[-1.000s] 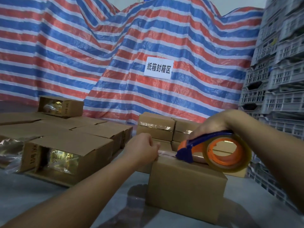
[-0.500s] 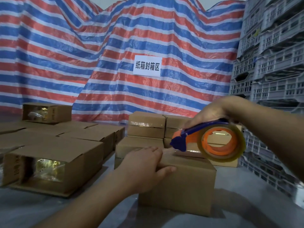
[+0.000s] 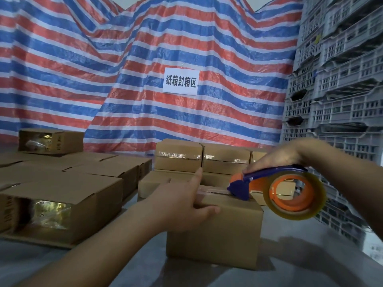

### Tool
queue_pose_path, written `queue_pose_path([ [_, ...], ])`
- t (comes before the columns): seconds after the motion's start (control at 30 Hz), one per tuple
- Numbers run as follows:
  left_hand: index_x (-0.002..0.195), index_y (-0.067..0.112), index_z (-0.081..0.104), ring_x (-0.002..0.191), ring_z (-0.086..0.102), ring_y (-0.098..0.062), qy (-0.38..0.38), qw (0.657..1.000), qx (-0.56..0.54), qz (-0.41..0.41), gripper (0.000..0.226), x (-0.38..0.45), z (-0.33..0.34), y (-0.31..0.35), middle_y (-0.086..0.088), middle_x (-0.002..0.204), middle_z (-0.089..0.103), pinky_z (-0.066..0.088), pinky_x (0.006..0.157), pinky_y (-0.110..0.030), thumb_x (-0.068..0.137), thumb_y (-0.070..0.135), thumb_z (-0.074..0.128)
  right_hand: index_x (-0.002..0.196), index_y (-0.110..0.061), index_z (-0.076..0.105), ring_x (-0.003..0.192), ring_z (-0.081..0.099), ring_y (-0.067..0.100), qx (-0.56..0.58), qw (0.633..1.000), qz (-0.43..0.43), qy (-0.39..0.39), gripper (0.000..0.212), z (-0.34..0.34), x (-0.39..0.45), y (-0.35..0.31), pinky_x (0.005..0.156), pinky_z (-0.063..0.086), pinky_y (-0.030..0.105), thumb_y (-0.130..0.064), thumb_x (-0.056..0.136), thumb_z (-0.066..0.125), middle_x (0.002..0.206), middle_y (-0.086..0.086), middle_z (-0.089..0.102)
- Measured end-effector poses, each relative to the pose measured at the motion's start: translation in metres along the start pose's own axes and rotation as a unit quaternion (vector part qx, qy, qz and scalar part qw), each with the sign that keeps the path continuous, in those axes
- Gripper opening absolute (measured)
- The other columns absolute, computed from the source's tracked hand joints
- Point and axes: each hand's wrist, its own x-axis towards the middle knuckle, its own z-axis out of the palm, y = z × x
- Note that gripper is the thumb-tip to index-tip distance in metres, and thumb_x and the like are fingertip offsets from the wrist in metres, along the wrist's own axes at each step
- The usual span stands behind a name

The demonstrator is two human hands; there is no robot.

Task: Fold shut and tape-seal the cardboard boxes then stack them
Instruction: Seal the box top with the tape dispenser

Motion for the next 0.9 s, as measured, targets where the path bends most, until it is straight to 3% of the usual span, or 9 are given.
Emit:
queue_pose_path([
  [0.1, 0.157, 0.025, 0.008, 0.148, 0.021, -0.019, 0.008, 0.998, 0.034, 0.043, 0.096, 0.011, 0.006, 0.023, 0.001, 0.163, 0.017, 0.017, 0.117, -0.041, 0.084, 0.082, 0.033, 0.127, -0.008, 0.057, 0.058, 0.063, 0.011, 0.004, 1.000, -0.012, -0.002, 0.061, 0.001, 0.000, -0.001, 0.060, 0.052, 0.020, -0.060, 0.095, 0.050, 0.073, 0.001, 0.067],
  [0.33, 0.149, 0.029, 0.030, 0.139, 0.036, -0.016, 0.054, 0.994, 0.068, 0.072, 0.078, 0.015, 0.032, 0.030, 0.002, 0.154, 0.039, 0.026, 0.114, -0.038, 0.089, 0.077, 0.030, 0.134, -0.006, 0.053, 0.060, 0.060, 0.012, 0.025, 0.999, -0.022, -0.029, 0.070, 0.001, 0.001, 0.004, 0.060, 0.051, 0.020, -0.062, 0.092, 0.051, 0.075, 0.002, 0.065],
  [0.5, 0.147, 0.030, 0.034, 0.138, 0.038, -0.016, 0.057, 0.994, 0.061, 0.076, 0.076, 0.012, 0.029, 0.030, 0.002, 0.153, 0.039, 0.027, 0.113, -0.037, 0.088, 0.077, 0.029, 0.139, -0.009, 0.047, 0.060, 0.057, 0.013, 0.010, 0.998, -0.046, -0.033, 0.076, -0.018, -0.009, 0.019, 0.058, 0.050, 0.021, -0.063, 0.087, 0.056, 0.075, 0.001, 0.060],
  [0.6, 0.145, 0.030, 0.037, 0.137, 0.039, -0.015, 0.061, 0.993, 0.062, 0.077, 0.075, 0.010, 0.028, 0.030, 0.002, 0.153, 0.040, 0.029, 0.113, -0.036, 0.088, 0.077, 0.029, 0.133, -0.015, 0.052, 0.060, 0.058, 0.015, 0.018, 0.999, -0.031, -0.016, 0.077, -0.025, -0.017, 0.041, 0.060, 0.051, 0.024, -0.069, 0.080, 0.062, 0.074, 0.002, 0.062],
  [0.73, 0.151, 0.029, 0.029, 0.140, 0.034, -0.015, 0.052, 0.994, 0.059, 0.073, 0.079, 0.009, 0.028, 0.031, 0.003, 0.157, 0.033, 0.024, 0.115, -0.035, 0.088, 0.077, 0.029, 0.107, -0.016, 0.065, 0.054, 0.059, 0.012, 0.013, 1.000, -0.005, -0.005, 0.059, -0.009, -0.012, 0.059, 0.058, 0.051, 0.022, -0.069, 0.082, 0.059, 0.068, -0.001, 0.064],
  [0.9, 0.156, 0.025, -0.003, 0.143, 0.031, -0.014, 0.025, 0.998, 0.024, 0.052, 0.097, 0.014, 0.022, 0.034, 0.005, 0.160, 0.028, 0.023, 0.114, -0.033, 0.085, 0.080, 0.034, 0.112, -0.022, 0.062, 0.054, 0.058, 0.010, 0.035, 0.999, -0.031, -0.001, 0.054, 0.001, -0.008, 0.064, 0.057, 0.051, 0.020, -0.068, 0.085, 0.055, 0.068, -0.003, 0.064],
])
